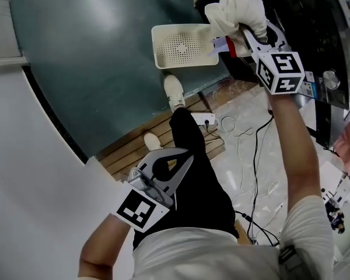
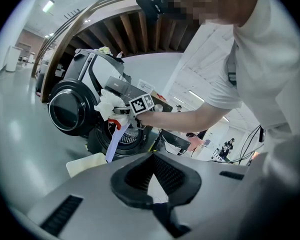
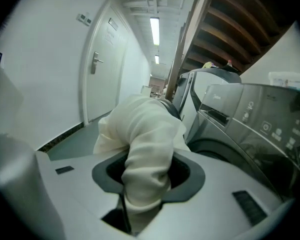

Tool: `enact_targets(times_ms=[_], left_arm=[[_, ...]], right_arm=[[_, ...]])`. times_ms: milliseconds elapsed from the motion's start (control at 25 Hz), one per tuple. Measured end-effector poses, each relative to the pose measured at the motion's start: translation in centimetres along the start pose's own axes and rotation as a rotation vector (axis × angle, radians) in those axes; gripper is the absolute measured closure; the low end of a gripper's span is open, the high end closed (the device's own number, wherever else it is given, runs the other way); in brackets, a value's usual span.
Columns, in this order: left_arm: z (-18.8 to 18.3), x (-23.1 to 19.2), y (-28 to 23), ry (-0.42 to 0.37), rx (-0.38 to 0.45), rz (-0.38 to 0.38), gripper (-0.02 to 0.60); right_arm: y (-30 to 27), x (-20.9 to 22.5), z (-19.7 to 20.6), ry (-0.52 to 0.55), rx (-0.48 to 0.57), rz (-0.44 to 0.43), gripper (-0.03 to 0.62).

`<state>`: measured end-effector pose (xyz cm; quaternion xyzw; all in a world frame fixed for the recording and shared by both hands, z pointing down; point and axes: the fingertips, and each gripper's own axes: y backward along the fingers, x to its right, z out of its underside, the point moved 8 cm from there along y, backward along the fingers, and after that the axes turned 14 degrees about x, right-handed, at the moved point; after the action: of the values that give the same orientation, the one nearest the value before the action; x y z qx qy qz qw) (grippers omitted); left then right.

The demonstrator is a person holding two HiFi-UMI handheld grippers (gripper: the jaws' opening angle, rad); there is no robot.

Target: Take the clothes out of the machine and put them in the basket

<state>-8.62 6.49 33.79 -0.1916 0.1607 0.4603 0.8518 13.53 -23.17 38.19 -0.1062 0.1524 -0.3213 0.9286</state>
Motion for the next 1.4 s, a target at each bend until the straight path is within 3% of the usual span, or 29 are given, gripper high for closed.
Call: enact_targets(times_ms=[160,360,640,1000,1400], left_arm=[[0.2,0.9,-0.6,0.001,-0.002,-0.016,0.583],[0.6,0.9,2.6,0.000,0.016,-0.037,0.583],[1.1,0.7,4.6,0.012,0.022,-0.076,0.583],[1.9,0.0,5.1,0.031,0.015,-0.100,0.583],[3.0,-2.6,4.1,0.060,-0.008,-0.119,0.583]], right_arm=[[0.0,-1.0,-1.6,-0.009,0.048,-0.049,0.437],[-1.4,-5.4,-4.1,0.005,0.082,-0.108,0.437],[-3.4,-8.2,-4.1,0.002,0.077,-0.170,0.437],[-6.7,-10.5,1.9,0.021,-0.003,-0.223,0.437],[-10.4,-10.6,10.2,0.005,-0.103,-0.199,0.437]])
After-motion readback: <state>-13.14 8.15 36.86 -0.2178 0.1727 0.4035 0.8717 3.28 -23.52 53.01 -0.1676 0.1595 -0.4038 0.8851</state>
